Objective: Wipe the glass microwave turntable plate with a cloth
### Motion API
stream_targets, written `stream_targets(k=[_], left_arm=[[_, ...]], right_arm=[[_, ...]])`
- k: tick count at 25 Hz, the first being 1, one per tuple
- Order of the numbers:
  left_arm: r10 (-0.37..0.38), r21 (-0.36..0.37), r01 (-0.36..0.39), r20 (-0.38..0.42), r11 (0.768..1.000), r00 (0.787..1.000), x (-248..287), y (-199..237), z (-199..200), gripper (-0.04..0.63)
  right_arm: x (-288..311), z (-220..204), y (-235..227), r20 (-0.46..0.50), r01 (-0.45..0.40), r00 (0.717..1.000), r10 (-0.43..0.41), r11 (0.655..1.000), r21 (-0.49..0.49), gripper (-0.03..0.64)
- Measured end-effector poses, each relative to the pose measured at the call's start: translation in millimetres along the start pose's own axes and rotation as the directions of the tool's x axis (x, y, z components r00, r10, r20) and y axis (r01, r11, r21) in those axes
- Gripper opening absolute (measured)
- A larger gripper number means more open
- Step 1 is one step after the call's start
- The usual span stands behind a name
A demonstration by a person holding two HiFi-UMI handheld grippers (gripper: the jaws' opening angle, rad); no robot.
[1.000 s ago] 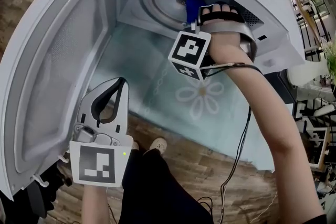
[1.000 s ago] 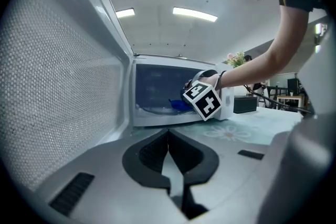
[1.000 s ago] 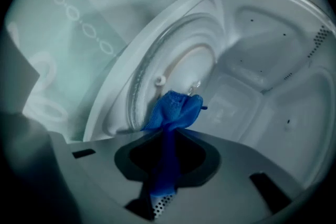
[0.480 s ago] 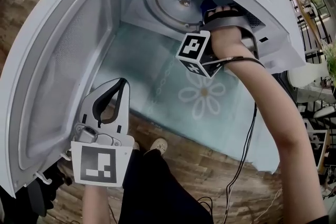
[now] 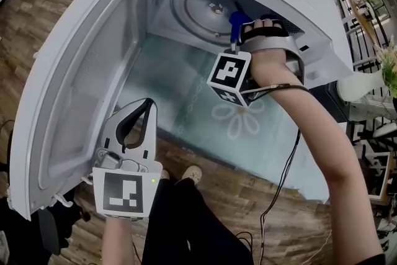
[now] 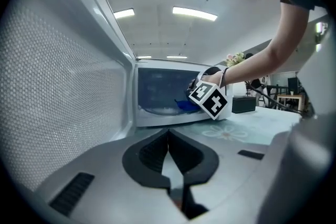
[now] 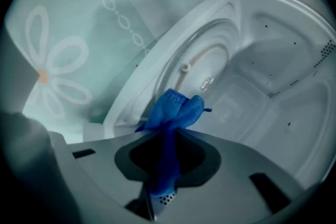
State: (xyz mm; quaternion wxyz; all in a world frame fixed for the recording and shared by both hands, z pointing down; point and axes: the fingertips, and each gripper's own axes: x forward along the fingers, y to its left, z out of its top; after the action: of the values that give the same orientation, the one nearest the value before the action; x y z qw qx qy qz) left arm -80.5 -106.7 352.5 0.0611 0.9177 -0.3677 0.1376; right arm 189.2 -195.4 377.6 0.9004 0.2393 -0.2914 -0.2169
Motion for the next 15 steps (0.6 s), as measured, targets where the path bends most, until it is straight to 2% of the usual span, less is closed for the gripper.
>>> stream_targets(k=[9,12,15], left_arm=[[-0.013,-0.004,0.013,-0.021,1.0,1.0,-22,-16,12,0.005],[-0.02,0.004,0.02,-0.028,1.0,0.999,-28,-22,19,0.005],[-0.024,0.027,0.024,-0.032,0.999,0.999,-36,-24,30,0.005]], right_arm=[[-53,5,35,0.147,-0.072,0.987,0.06,0.995,0.073,0.057],[-76,0,40,0.227,-0.1,0.972,0.059,0.98,0.172,0.057],[-102,-9,41,0.312,-0.151,0.949,0.049,0.938,0.312,0.057]])
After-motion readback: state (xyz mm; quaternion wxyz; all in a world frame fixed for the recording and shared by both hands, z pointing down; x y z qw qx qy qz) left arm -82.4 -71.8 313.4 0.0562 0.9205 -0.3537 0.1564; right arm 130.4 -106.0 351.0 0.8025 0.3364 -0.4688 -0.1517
